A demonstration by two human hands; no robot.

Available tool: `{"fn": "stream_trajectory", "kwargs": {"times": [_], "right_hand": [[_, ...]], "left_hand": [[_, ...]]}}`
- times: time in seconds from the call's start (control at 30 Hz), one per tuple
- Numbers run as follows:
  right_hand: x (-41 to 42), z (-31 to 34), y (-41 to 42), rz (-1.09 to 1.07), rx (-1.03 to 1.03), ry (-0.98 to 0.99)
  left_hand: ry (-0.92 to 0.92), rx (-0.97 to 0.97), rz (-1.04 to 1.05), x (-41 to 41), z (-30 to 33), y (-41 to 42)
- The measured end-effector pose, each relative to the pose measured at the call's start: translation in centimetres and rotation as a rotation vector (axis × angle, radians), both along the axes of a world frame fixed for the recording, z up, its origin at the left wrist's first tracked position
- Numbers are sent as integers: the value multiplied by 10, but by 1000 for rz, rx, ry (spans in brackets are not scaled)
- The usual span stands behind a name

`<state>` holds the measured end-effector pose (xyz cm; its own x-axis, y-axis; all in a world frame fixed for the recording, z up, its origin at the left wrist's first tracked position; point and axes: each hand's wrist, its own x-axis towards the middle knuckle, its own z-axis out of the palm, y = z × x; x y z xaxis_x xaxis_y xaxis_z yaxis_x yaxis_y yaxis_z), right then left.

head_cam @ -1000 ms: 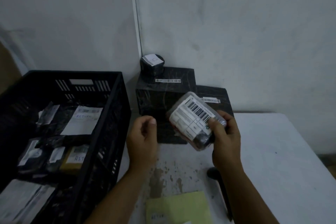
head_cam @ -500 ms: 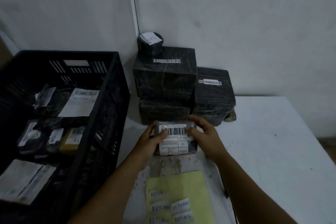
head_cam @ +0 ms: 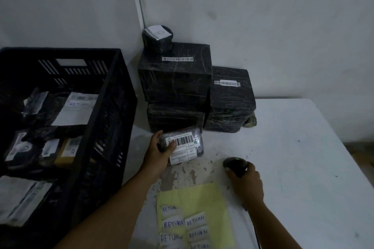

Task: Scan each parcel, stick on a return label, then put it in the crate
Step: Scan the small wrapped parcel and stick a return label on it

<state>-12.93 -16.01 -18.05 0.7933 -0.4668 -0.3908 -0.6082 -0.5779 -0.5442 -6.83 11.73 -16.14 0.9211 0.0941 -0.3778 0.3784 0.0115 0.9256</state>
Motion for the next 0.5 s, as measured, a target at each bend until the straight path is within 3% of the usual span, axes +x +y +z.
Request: {"fn": "stream_trajectory", "kwargs": {"times": [0.2, 0.5], "right_hand": [[9, -6, -3, -10, 2, 136], [-3, 0, -1, 3, 14, 124]], "left_hand": [[-96, 165, -53, -4, 2, 0], [-94, 250, -205, -12, 1, 2]]}}
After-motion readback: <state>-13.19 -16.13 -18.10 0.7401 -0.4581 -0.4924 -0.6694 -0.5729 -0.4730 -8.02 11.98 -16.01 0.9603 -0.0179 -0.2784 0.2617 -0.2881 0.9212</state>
